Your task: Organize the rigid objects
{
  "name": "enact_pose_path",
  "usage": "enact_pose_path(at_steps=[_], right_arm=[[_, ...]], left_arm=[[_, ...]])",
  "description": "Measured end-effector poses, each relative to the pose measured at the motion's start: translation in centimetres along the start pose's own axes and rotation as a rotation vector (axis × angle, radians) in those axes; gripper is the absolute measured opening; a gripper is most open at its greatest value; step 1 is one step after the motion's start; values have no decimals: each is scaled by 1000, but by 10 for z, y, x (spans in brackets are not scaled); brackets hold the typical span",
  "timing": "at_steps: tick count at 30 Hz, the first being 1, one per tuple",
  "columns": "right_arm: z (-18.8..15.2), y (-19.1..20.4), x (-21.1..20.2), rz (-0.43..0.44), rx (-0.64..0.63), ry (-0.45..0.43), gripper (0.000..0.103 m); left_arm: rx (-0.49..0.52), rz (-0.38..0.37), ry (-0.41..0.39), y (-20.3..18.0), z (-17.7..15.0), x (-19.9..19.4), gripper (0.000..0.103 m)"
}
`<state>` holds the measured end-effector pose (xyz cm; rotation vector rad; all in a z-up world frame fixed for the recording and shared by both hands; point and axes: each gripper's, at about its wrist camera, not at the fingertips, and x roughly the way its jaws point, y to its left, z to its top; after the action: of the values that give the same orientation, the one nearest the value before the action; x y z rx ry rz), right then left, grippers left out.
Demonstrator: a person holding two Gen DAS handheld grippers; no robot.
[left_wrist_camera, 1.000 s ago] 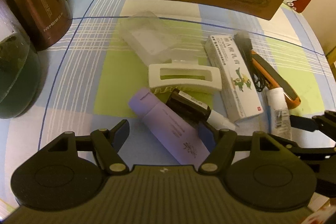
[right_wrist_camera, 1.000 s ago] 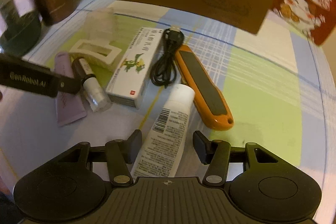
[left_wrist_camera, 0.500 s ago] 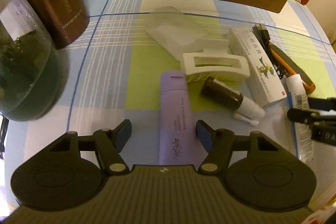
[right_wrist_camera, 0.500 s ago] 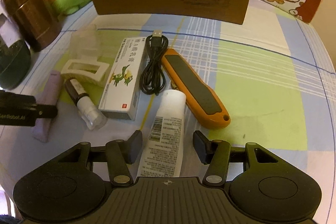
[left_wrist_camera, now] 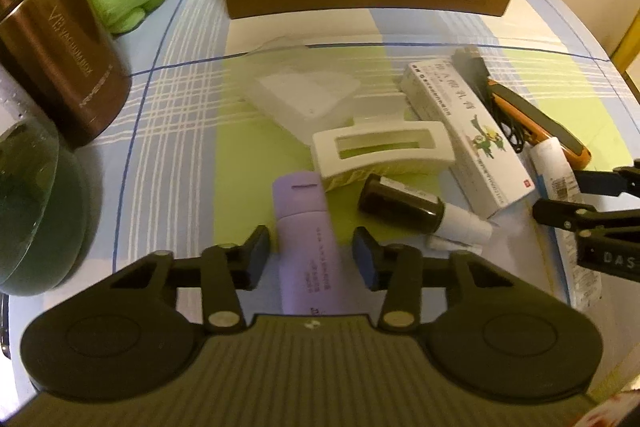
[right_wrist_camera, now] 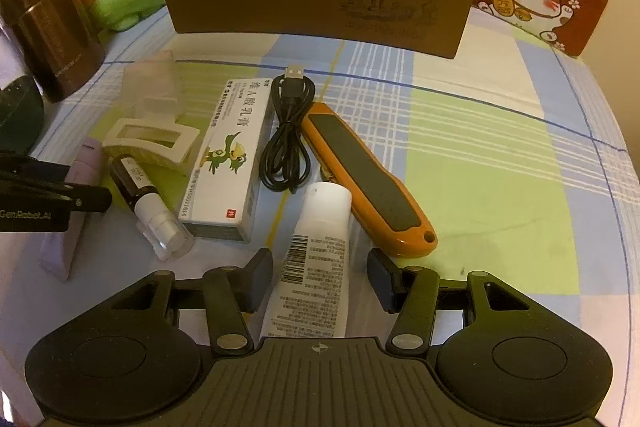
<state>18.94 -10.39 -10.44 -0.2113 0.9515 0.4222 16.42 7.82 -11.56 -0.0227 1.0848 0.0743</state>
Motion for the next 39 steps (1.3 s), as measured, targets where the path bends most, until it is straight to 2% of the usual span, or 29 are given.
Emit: enact_pose_path(at_steps=[3,7,9,12,20,27,39], right_arm=[[1,1,1,-9,3,3,51],[1,1,0,-10,0,3,50],[0,3,0,-3,-9,0,46],[0,7,-2,15,-38,-5,34],[-2,5,-4,27,-49,-6,33],[-3,-6,-9,93,2,3,31],[13,-19,-35,133,58,-71,30]], left_arm=[[2,4,3,-3,0,0,29],[-3,14,4,-4,0,0,29],[-7,13,5,-4,-1,0,29],[-8,16,6,-4,-1,-1,29],[-20,11,9,-3,-6,-3,28],[-37,18,16,0,-14,-9,28],[-47,37,-39,4,-7,-33,28]])
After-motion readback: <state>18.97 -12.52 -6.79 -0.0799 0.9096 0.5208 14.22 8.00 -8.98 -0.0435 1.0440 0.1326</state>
